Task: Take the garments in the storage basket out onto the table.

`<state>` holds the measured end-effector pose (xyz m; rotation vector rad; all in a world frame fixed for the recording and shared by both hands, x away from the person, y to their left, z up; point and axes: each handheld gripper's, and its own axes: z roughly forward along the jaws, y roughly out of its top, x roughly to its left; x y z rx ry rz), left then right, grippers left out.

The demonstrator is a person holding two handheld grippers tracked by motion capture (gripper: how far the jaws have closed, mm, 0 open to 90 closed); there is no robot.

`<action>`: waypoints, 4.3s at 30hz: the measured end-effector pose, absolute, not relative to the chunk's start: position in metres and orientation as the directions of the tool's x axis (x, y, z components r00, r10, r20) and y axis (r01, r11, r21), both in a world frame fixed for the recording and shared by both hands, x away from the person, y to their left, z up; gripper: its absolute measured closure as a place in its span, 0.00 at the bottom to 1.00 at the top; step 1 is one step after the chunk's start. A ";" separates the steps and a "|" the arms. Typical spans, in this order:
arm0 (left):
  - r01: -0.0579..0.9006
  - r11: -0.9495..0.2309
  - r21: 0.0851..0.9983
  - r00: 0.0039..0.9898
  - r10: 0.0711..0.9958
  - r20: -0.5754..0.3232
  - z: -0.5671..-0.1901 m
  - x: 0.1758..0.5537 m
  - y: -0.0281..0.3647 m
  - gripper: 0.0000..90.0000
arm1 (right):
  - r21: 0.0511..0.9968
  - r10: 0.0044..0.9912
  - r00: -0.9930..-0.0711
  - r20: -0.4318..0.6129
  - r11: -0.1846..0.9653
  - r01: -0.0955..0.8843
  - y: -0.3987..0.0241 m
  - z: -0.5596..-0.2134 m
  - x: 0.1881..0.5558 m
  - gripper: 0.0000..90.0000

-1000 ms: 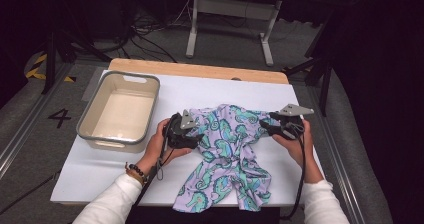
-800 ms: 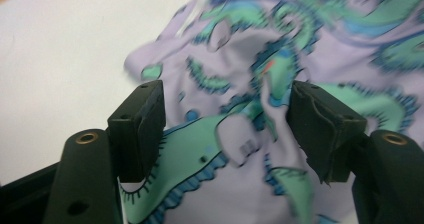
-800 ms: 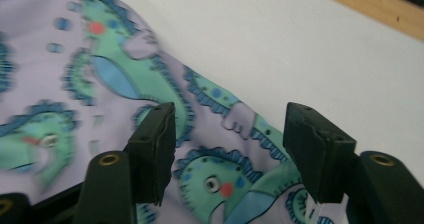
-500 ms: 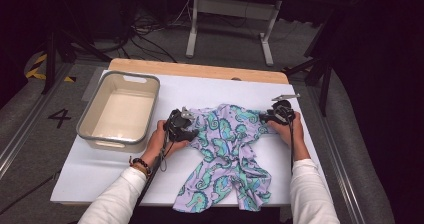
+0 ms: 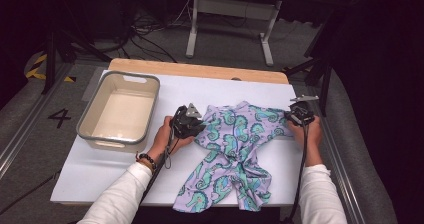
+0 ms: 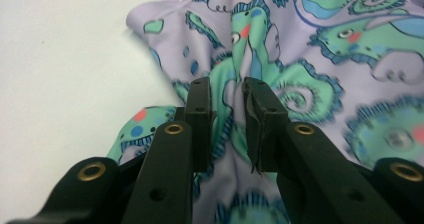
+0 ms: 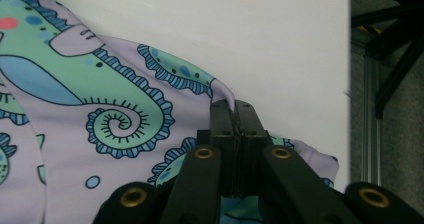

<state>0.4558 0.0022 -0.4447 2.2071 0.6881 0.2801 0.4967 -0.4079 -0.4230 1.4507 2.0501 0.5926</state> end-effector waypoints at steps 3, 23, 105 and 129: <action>0.373 -0.551 0.747 0.834 0.551 -0.011 -0.439 0.453 0.001 0.83 | 0.638 0.960 -0.219 -0.177 0.281 0.717 -0.422 -0.423 0.487 0.99; 0.493 -0.554 0.671 0.748 0.664 -0.001 -0.458 0.490 0.001 0.52 | 0.701 0.948 -0.315 -0.052 0.259 0.664 -0.421 -0.443 0.493 0.52; 0.198 -0.585 0.787 0.871 0.473 0.132 -0.437 0.388 0.011 0.48 | 0.834 0.802 -0.592 -0.077 0.377 0.402 -0.324 -0.416 0.392 0.63; 0.257 -0.641 0.723 0.924 0.381 0.009 -0.467 0.357 0.001 0.37 | 0.741 0.731 -0.678 -0.077 0.496 0.452 -0.326 -0.444 0.333 0.53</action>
